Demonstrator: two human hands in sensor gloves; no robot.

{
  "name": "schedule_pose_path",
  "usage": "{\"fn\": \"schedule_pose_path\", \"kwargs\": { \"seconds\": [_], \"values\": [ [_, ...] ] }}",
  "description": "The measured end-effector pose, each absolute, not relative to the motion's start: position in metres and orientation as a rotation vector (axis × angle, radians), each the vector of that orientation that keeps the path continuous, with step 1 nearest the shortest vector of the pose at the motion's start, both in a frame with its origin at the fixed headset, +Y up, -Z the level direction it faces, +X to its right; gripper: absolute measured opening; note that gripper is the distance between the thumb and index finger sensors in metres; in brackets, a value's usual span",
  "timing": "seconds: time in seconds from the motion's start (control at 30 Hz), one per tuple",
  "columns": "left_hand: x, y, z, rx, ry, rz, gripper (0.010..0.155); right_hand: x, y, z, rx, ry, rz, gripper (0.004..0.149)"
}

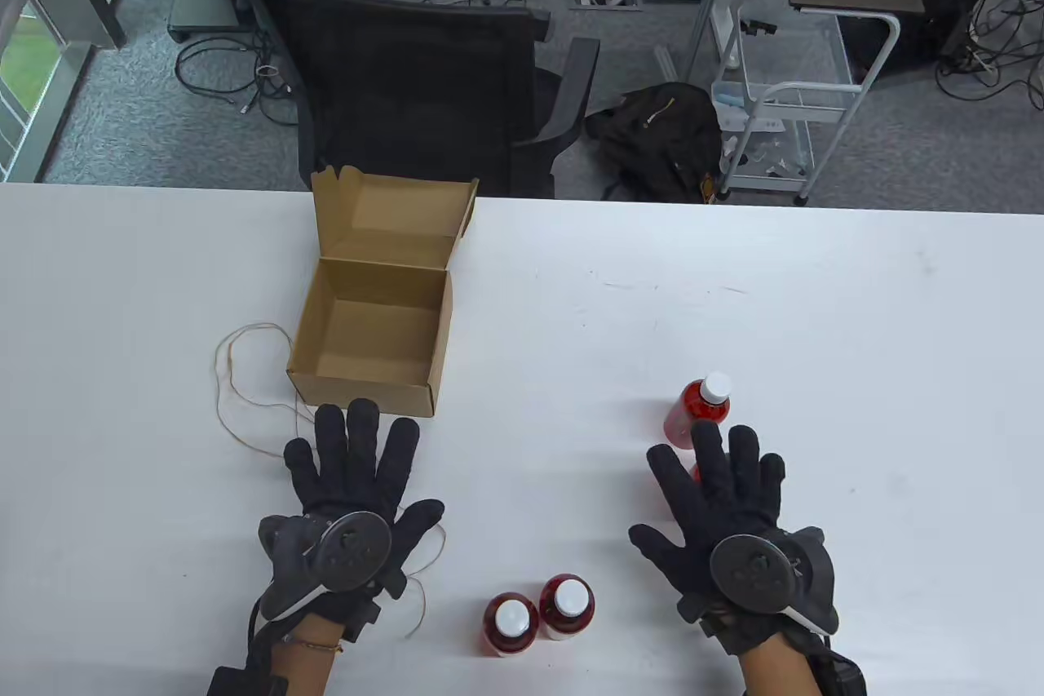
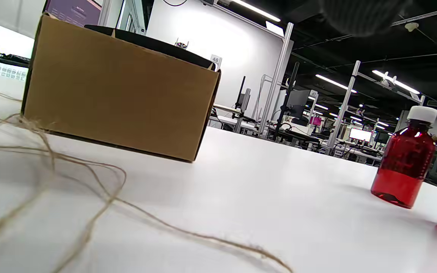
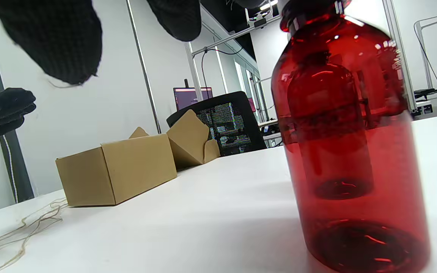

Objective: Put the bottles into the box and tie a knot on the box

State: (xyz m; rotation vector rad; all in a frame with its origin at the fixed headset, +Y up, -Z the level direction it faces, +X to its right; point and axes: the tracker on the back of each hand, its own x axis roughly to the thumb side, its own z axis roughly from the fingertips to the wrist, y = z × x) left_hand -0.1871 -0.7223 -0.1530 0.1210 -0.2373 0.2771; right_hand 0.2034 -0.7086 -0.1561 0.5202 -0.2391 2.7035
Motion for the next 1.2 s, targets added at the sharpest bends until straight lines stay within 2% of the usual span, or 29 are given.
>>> {"fn": "schedule_pose_path", "kwargs": {
  "seconds": [0.83,1.0,1.2],
  "values": [
    [-0.184,-0.727,-0.161,0.084,-0.231,0.269,0.099,0.208,-0.707,-0.157,0.496,-0.261,2.703,0.084],
    [-0.178,-0.723,-0.177,0.061,-0.195,0.259,0.099,0.214,-0.705,-0.157,0.478,-0.272,2.685,0.084],
    [-0.193,-0.722,-0.218,-0.055,-0.018,0.241,0.102,0.218,-0.704,-0.158,0.464,-0.281,2.662,0.084]
  ]
}}
